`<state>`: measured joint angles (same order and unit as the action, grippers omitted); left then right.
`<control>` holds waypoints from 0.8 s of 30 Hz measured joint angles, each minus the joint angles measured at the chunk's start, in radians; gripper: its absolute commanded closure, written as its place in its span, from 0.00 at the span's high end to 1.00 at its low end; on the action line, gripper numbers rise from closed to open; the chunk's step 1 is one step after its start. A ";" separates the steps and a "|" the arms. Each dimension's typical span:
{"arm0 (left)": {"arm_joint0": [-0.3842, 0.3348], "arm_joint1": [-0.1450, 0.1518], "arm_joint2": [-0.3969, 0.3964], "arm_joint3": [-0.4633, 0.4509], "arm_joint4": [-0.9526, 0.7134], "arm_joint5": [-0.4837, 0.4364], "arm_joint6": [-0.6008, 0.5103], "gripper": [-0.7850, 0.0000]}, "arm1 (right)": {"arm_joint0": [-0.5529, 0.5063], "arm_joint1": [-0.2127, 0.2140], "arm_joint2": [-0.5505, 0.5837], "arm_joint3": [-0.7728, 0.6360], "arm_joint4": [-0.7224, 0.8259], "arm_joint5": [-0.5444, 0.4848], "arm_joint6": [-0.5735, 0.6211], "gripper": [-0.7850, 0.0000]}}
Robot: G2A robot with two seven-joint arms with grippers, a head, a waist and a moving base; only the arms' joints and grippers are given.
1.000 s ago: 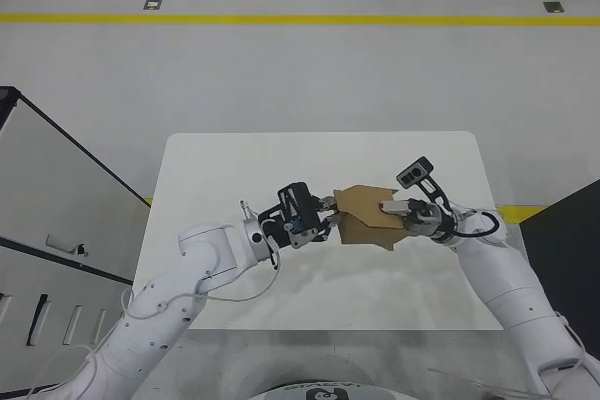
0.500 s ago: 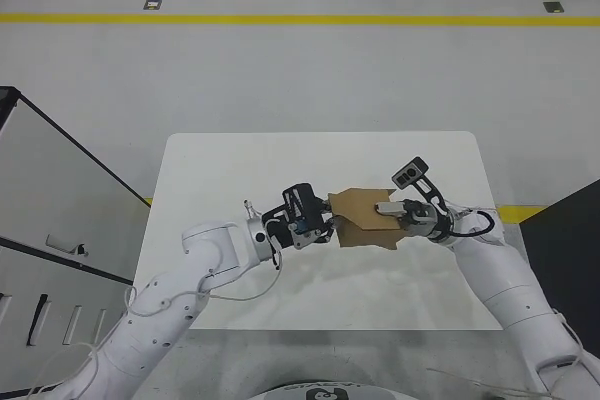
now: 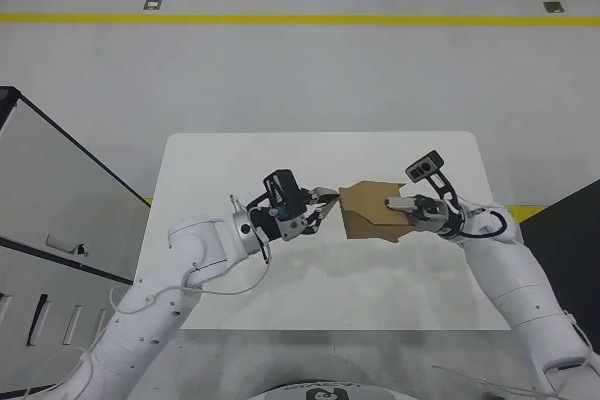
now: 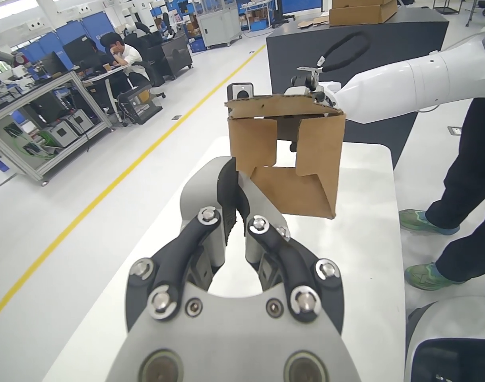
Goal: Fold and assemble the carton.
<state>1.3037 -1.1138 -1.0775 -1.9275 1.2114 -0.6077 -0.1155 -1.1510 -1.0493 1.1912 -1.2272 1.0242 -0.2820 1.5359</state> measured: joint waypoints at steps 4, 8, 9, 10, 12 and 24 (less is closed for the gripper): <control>-0.003 0.000 -0.015 0.006 -0.129 -0.024 -0.042 0.00 | -0.005 0.007 0.023 -0.022 -0.030 -0.003 0.000 0.00; -0.007 0.004 -0.039 0.001 -0.213 -0.025 -0.116 0.00 | -0.018 0.008 0.049 -0.045 -0.043 -0.002 0.000 0.00; -0.012 0.006 -0.049 -0.015 -0.198 -0.017 -0.144 0.00 | -0.022 0.008 0.056 -0.049 -0.044 -0.003 -0.001 0.00; -0.016 0.007 -0.054 -0.029 -0.178 -0.013 -0.154 0.00 | -0.024 0.008 0.059 -0.050 -0.044 -0.004 -0.002 0.00; -0.017 0.008 -0.055 -0.032 -0.164 -0.011 -0.154 0.00 | -0.024 0.008 0.060 -0.049 -0.044 -0.005 -0.002 0.00; -0.003 0.017 -0.118 -0.025 -0.374 -0.008 -0.275 0.00 | -0.059 0.018 0.104 -0.152 -0.142 -0.044 -0.042 0.00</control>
<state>1.3009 -1.0963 -1.1953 -1.9530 0.8369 -0.6157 -0.3900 -1.2096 -1.0310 1.2953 -1.3793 0.8825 -0.3261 1.4942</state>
